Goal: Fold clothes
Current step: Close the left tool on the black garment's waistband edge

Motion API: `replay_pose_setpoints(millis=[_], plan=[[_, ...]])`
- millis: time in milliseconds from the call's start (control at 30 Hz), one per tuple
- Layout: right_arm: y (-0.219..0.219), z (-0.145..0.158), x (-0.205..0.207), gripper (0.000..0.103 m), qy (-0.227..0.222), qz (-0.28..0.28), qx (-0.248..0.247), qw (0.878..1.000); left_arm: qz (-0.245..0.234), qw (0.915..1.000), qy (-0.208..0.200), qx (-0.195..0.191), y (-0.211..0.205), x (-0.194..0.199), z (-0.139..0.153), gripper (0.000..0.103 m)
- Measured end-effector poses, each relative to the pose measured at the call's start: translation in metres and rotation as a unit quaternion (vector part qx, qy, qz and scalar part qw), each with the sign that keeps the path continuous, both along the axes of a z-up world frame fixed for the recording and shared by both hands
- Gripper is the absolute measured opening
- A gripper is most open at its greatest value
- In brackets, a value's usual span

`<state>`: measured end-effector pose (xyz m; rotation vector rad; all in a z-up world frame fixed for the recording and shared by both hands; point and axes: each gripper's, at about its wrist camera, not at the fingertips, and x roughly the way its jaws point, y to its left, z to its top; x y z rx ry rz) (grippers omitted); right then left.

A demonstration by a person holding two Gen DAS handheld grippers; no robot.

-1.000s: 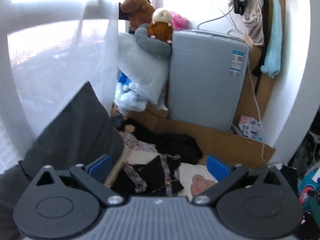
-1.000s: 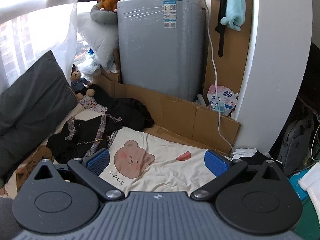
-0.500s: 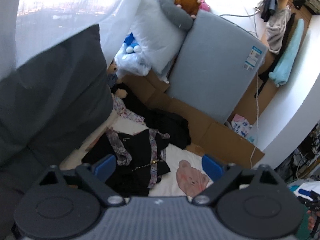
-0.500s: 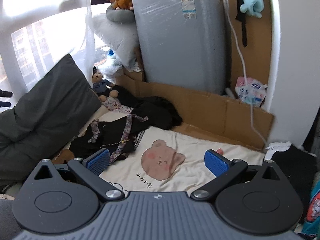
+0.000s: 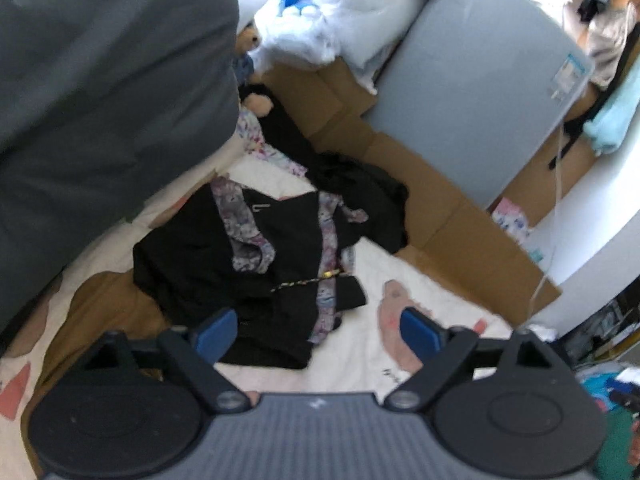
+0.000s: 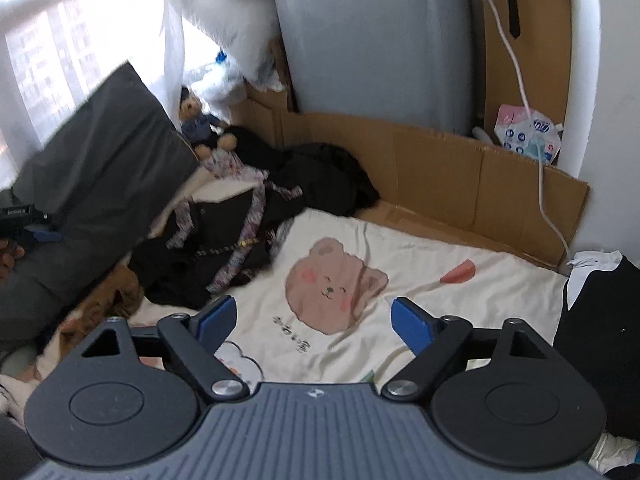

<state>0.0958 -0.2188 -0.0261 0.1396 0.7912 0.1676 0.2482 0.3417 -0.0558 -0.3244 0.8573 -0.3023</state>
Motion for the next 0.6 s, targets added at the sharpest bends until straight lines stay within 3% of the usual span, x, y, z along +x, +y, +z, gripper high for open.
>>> replay_pose_setpoints(millis=[400,600], plan=[[-0.003,-0.065,0.039,0.087,0.037,-0.001,-0.02,0.999,0.027,0.9996,0.001,0.0,-0.035,0.088,-0.126,0.091],[0.001,-0.081,0.05,0.087,0.05,-0.004,-0.03,0.998,0.049,0.9982,0.014,0.031,-0.046,0.115,-0.164,0.091]])
